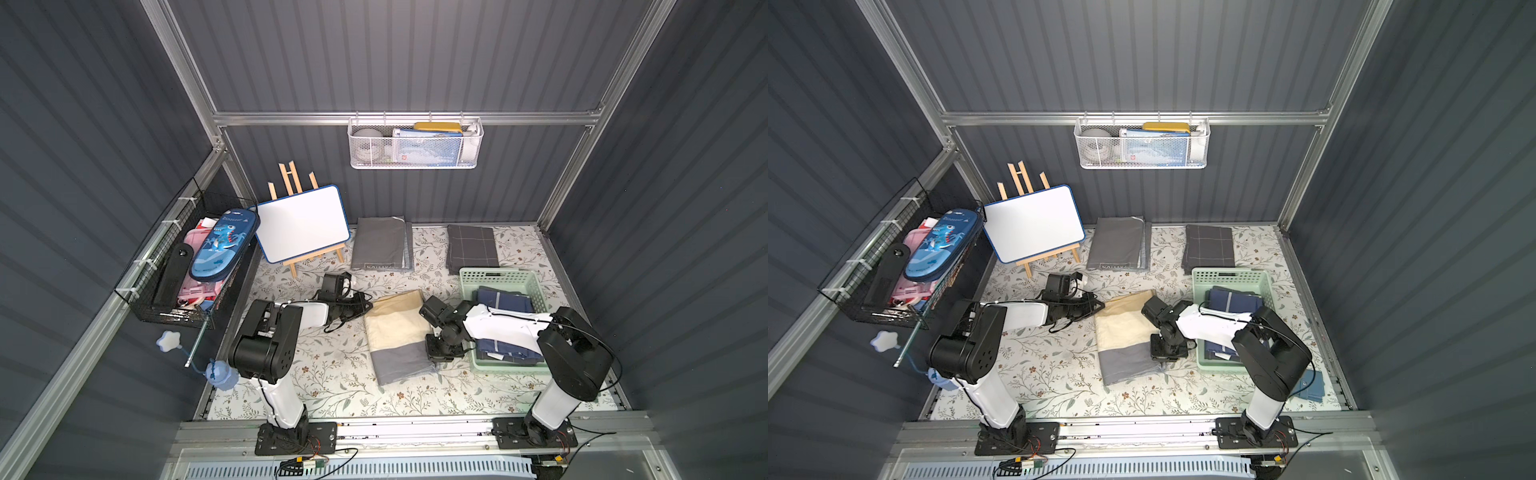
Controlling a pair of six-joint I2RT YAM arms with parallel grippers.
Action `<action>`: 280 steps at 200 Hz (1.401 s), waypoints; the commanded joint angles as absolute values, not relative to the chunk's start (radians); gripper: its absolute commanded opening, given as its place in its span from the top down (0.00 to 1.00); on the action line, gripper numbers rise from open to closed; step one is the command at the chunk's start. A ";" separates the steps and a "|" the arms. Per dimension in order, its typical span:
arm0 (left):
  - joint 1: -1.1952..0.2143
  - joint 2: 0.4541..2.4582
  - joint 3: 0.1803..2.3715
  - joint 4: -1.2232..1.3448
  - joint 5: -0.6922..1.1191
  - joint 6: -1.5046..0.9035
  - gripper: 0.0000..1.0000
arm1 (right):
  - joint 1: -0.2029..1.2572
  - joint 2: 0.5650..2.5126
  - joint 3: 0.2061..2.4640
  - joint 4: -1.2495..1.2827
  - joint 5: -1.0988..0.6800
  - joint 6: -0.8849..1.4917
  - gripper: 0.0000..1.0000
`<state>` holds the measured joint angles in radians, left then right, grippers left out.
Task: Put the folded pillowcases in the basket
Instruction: Pick up the pillowcase from the center of the board, then place the pillowcase in the basket.
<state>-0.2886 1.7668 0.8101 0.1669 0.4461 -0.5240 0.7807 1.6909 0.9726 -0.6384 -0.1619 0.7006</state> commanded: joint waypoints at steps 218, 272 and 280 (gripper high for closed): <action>-0.839 2.164 1.793 -0.048 0.361 -0.627 1.00 | 0.061 0.943 0.985 -1.138 0.259 0.615 1.00; -0.849 2.319 1.981 -0.090 0.372 -0.600 1.00 | -0.061 0.918 0.935 -1.101 0.165 0.568 1.00; -0.851 2.358 2.031 -0.127 0.380 -0.592 1.00 | -0.064 0.927 0.933 -1.097 0.164 0.567 1.00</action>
